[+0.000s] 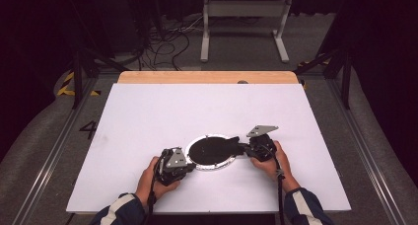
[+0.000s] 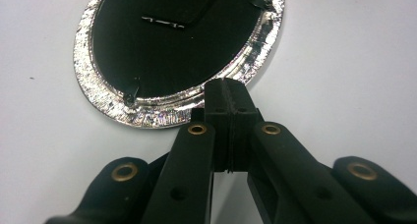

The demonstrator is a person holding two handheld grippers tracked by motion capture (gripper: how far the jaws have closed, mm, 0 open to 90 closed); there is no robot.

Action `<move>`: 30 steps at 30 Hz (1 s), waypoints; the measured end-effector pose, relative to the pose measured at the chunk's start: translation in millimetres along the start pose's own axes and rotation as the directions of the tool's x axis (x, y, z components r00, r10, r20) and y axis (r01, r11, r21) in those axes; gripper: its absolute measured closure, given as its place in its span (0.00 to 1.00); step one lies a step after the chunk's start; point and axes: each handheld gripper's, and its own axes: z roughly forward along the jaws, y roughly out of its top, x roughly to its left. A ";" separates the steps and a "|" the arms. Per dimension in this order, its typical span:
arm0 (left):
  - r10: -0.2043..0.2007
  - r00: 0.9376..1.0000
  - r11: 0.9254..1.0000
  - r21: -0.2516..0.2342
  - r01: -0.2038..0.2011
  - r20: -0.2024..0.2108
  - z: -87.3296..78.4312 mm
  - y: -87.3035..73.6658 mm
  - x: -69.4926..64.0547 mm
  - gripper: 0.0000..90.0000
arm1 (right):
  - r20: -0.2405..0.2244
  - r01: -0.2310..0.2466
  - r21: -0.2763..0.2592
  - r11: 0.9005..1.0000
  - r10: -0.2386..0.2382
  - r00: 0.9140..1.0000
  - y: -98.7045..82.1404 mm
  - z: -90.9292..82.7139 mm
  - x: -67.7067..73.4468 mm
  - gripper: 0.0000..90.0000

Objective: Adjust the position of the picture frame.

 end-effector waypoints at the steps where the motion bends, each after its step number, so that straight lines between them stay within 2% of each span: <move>1: -0.002 1.000 1.000 0.004 0.002 -0.003 0.3 0.4 1.1 1.00 | -0.002 0.004 -0.002 1.000 -0.004 1.000 -0.7 -0.5 0.3 1.00; 8: -0.022 0.999 1.000 0.004 0.022 -0.028 2.2 2.0 11.6 1.00 | -0.025 0.004 -0.001 1.000 -0.004 1.000 -5.5 -5.1 2.2 1.00; 12: -0.019 0.999 1.000 0.002 0.019 -0.038 3.4 2.6 16.5 1.00 | -0.030 0.009 -0.005 1.000 -0.009 1.000 -8.0 -7.0 3.7 1.00; 20: -0.041 0.998 0.999 -0.002 0.041 -0.043 5.8 4.0 26.1 1.00 | -0.062 0.009 -0.006 1.000 -0.009 0.998 -13.3 -11.4 5.9 1.00; 30: -0.079 0.992 0.997 -0.014 0.078 -0.097 9.9 6.0 40.4 0.98 | -0.064 0.034 -0.002 0.999 -0.034 0.997 -18.4 -15.7 22.5 1.00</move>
